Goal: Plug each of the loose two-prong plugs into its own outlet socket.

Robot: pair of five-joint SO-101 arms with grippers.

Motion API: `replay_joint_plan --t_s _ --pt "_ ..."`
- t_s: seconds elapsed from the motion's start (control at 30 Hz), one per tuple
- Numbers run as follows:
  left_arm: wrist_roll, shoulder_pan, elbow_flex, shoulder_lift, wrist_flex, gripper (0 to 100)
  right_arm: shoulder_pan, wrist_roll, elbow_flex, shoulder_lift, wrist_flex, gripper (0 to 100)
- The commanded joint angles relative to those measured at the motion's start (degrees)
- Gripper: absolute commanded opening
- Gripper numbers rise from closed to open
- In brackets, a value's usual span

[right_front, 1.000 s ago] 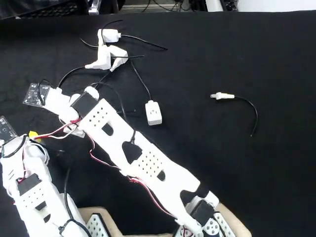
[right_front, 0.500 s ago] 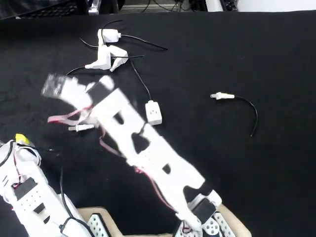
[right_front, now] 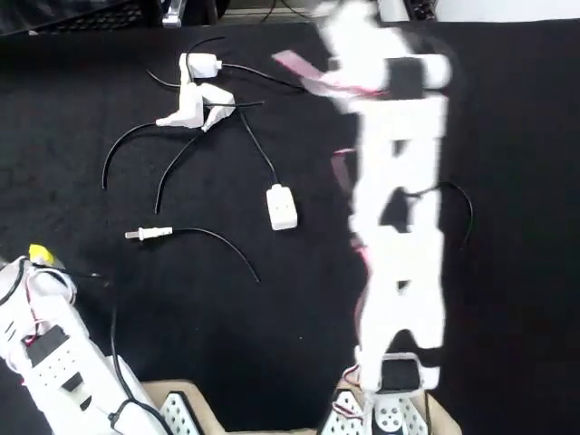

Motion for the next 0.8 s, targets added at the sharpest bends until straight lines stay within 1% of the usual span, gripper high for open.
replay_joint_plan --t_s 0.0,0.07,0.1,0.17,0.2,0.27,0.33,0.4,0.47,0.53,0.77 --pt "-2.02 2.15 -0.31 -0.44 -1.23 18 6.15 4.04 8.66 -3.38 2.11 41.6" --pt "-3.25 2.24 0.13 -0.44 -1.49 18 6.42 5.27 15.60 -3.30 1.85 41.6" --pt "-3.34 2.24 0.22 -0.44 -1.49 18 5.45 5.54 18.95 -3.21 1.76 41.6" --pt "-3.34 2.33 0.22 -0.44 -1.49 18 1.85 4.84 24.04 -3.21 1.49 41.6" --pt "-3.34 2.33 0.22 -0.44 -1.49 18 -0.70 3.34 25.45 -3.30 1.32 41.6" --pt "-3.43 2.33 0.22 -0.44 -1.49 18 -5.45 -1.76 25.63 -3.30 1.23 41.6" --pt "-3.52 2.33 0.22 -0.44 -1.49 18 -9.93 -8.70 25.01 -3.21 1.23 41.6" --pt "-3.60 2.33 0.22 -0.44 -1.49 18 -13.01 -14.95 25.63 -2.77 0.35 41.6" --pt "-3.60 2.33 0.22 -0.44 -1.49 18 -14.24 -19.78 27.21 -0.92 -1.05 41.6" --pt "-3.60 2.33 0.22 -0.44 -1.49 18 -14.33 -22.77 28.53 1.80 -2.20 40.9" --pt "-3.60 2.33 0.22 -0.44 -1.49 18 -13.71 -23.74 25.63 11.47 -0.26 38.9"
